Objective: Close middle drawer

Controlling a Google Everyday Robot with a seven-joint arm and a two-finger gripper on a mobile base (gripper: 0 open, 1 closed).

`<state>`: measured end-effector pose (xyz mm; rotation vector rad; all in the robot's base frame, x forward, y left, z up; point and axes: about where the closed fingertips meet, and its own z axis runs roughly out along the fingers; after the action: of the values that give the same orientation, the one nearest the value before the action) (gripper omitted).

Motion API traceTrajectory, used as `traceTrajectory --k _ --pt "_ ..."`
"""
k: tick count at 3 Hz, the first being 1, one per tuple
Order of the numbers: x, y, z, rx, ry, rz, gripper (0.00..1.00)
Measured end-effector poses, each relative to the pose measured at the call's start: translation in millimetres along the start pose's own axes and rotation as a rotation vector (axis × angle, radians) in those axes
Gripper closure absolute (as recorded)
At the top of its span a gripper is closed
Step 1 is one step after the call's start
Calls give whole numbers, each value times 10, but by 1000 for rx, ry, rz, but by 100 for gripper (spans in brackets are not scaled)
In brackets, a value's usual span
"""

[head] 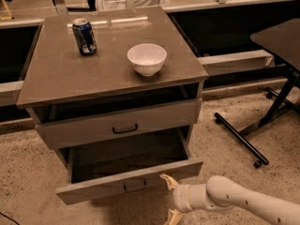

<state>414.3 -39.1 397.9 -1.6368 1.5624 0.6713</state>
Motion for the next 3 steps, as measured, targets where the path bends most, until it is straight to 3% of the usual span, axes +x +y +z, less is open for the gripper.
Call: traceTrajectory --k 1,3 --pt "-112 -184 162 -19 -101 -6 0" --pt "-230 -66 226 -77 -70 -10 50"
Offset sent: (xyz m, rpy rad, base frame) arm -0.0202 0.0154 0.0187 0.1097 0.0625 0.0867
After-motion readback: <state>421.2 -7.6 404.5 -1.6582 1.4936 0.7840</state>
